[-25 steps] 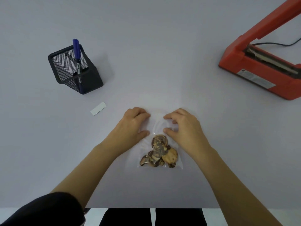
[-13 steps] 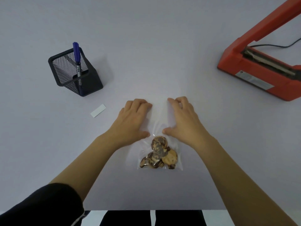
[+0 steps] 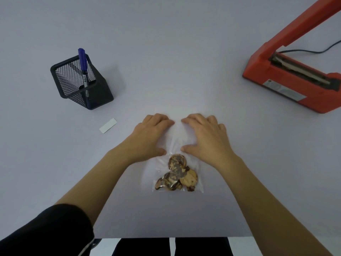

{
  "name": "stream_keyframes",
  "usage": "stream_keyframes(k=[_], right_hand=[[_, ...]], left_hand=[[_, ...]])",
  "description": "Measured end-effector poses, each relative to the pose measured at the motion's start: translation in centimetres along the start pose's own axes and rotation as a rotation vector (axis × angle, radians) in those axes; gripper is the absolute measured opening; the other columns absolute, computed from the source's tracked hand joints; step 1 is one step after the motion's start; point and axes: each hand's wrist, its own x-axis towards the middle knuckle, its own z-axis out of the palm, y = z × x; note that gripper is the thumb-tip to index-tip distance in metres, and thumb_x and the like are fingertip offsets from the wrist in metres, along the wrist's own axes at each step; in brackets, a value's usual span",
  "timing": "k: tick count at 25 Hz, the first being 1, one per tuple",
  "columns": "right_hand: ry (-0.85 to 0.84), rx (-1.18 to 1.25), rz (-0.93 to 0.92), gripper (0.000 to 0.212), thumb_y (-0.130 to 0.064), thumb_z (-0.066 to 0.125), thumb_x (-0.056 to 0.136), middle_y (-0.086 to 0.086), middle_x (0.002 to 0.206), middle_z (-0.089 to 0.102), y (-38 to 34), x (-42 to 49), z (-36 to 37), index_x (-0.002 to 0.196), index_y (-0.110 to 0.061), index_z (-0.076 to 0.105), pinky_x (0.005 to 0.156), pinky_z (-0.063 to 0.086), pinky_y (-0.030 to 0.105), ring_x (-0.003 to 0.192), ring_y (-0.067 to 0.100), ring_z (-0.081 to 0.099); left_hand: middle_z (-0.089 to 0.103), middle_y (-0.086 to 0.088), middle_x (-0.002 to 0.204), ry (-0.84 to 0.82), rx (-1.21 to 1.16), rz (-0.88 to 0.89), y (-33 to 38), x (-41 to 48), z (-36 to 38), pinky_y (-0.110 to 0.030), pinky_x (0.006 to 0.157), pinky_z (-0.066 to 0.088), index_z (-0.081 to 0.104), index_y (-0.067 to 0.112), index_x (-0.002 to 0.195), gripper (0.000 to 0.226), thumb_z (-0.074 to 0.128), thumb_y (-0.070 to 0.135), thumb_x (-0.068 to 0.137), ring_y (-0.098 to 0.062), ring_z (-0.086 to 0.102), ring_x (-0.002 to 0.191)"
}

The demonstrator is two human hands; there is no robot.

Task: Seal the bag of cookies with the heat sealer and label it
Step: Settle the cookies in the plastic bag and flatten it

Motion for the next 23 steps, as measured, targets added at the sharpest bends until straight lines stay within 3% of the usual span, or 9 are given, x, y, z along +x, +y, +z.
stream_keyframes(k=[4,6,8,10,12,13,18,23], right_hand=[[-0.092,-0.02,0.028,0.102,-0.048,0.076,0.065,-0.007,0.149,0.017,0.3,1.4,-0.4,0.144,-0.024,0.017,0.098,0.029,0.041,0.126,0.025,0.025],[-0.067,0.014,0.074,0.103,-0.046,0.077,0.065,0.0,0.149,0.013,0.4,0.9,-0.1,0.144,-0.022,0.015,0.1,0.027,0.041,0.128,0.026,0.023],[0.069,0.029,0.054,0.084,-0.041,0.074,0.068,0.002,0.139,0.028,0.4,-0.4,0.7,0.136,-0.022,0.029,0.092,0.029,0.036,0.12,0.024,0.032],[0.181,0.027,-0.015,0.05,-0.036,0.068,0.076,-0.004,0.122,0.048,0.1,-1.9,1.9,0.119,-0.025,0.046,0.081,0.027,0.032,0.107,0.021,0.041],[0.202,0.039,-0.035,0.024,-0.034,0.063,0.083,-0.011,0.11,0.057,-0.2,-2.7,2.7,0.106,-0.03,0.057,0.075,0.022,0.03,0.102,0.018,0.044],[0.205,0.038,-0.032,0.021,-0.034,0.061,0.084,-0.013,0.11,0.058,-0.2,-2.7,2.9,0.105,-0.032,0.06,0.075,0.021,0.029,0.102,0.017,0.045],[0.119,0.006,-0.012,0.056,-0.044,0.062,0.081,-0.011,0.134,0.042,0.6,-1.5,1.8,0.132,-0.03,0.044,0.084,0.025,0.033,0.121,0.014,0.039],[0.04,-0.04,0.031,0.084,-0.054,0.066,0.073,-0.007,0.146,0.027,0.8,-0.5,0.6,0.141,-0.026,0.026,0.095,0.028,0.038,0.129,0.018,0.029]], left_hand=[[0.022,0.001,0.145,-0.024,0.041,-0.063,-0.3,0.6,-0.4,-0.037,0.107,0.031,0.021,0.02,0.144,0.099,0.078,0.041,0.065,-0.019,0.021,0.13],[0.023,-0.001,0.144,0.017,0.036,-0.07,0.1,0.0,-0.1,-0.036,0.106,0.03,0.024,0.017,0.143,0.095,0.078,0.037,0.067,-0.02,0.022,0.13],[0.032,-0.001,0.138,0.105,0.012,-0.063,0.6,-1.0,0.6,-0.032,0.101,0.032,0.035,0.018,0.136,0.076,0.075,0.028,0.072,-0.02,0.029,0.124],[0.044,0.0,0.127,0.149,-0.009,-0.041,0.9,-1.9,1.4,-0.032,0.096,0.037,0.05,0.02,0.124,0.052,0.071,0.02,0.077,-0.021,0.038,0.116],[0.052,0.0,0.118,0.147,-0.028,-0.025,0.7,-2.3,2.0,-0.041,0.091,0.042,0.06,0.021,0.115,0.035,0.067,0.016,0.081,-0.023,0.045,0.109],[0.054,0.0,0.119,0.143,-0.044,-0.027,0.6,-2.3,2.0,-0.043,0.091,0.043,0.061,0.021,0.115,0.034,0.066,0.015,0.081,-0.023,0.046,0.109],[0.04,0.003,0.139,0.077,-0.037,-0.06,0.3,-1.4,0.8,-0.035,0.101,0.035,0.042,0.023,0.135,0.062,0.07,0.03,0.08,-0.018,0.036,0.125],[0.029,0.004,0.145,0.055,0.002,-0.113,0.0,-0.9,-0.1,-0.036,0.103,0.031,0.029,0.022,0.142,0.086,0.074,0.041,0.071,-0.017,0.029,0.129]])
